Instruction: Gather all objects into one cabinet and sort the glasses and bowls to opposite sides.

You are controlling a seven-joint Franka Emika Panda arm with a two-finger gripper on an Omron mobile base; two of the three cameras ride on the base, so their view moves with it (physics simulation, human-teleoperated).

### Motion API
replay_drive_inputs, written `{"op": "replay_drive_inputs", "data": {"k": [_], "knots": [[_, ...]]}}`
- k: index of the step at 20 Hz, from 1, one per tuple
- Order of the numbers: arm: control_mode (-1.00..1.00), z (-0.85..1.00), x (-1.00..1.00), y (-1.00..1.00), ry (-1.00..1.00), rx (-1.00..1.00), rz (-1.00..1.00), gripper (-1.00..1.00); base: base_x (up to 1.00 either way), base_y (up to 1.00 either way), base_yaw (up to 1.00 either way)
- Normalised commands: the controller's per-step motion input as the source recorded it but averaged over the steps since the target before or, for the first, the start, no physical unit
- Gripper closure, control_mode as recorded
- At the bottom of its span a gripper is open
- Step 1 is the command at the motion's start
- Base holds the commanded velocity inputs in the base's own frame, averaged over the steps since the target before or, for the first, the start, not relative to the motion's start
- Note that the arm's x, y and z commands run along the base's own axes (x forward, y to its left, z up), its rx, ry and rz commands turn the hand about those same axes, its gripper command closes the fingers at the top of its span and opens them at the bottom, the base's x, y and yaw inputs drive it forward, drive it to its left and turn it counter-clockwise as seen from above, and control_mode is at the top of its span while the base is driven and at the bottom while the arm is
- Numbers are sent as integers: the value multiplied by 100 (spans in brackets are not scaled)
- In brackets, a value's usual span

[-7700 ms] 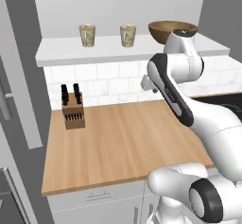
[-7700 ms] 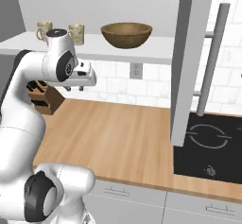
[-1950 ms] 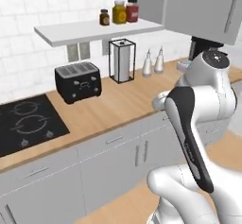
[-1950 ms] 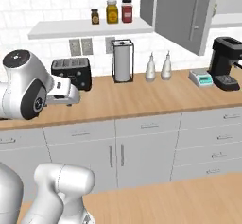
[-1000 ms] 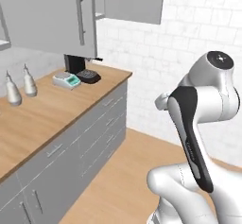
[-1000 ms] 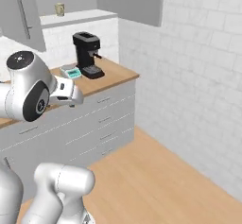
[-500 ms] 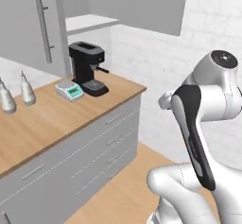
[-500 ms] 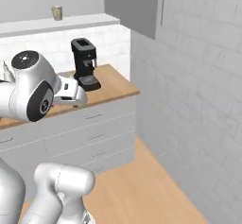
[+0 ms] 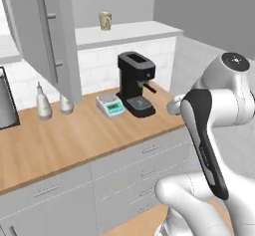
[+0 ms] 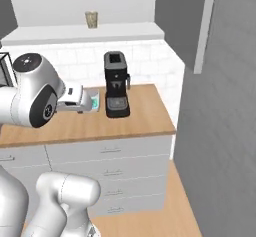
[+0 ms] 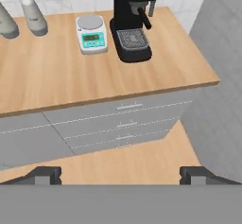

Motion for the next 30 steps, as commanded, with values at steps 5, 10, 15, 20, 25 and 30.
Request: {"op": "replay_drive_inputs", "data": {"k": [5, 10, 15, 20, 25, 30], "knots": [[100, 0, 0, 0, 0, 0, 0, -100, 73, -49, 38], [100, 0, 0, 0, 0, 0, 0, -100, 56, -60, 22], [100, 0, 0, 0, 0, 0, 0, -100, 28, -52, 12], [100, 0, 0, 0, 0, 0, 0, -100, 18, 19, 6], [100, 0, 0, 0, 0, 0, 0, -100, 68, 37, 0], [100, 0, 0, 0, 0, 0, 0, -100, 29, 25, 1]]}}
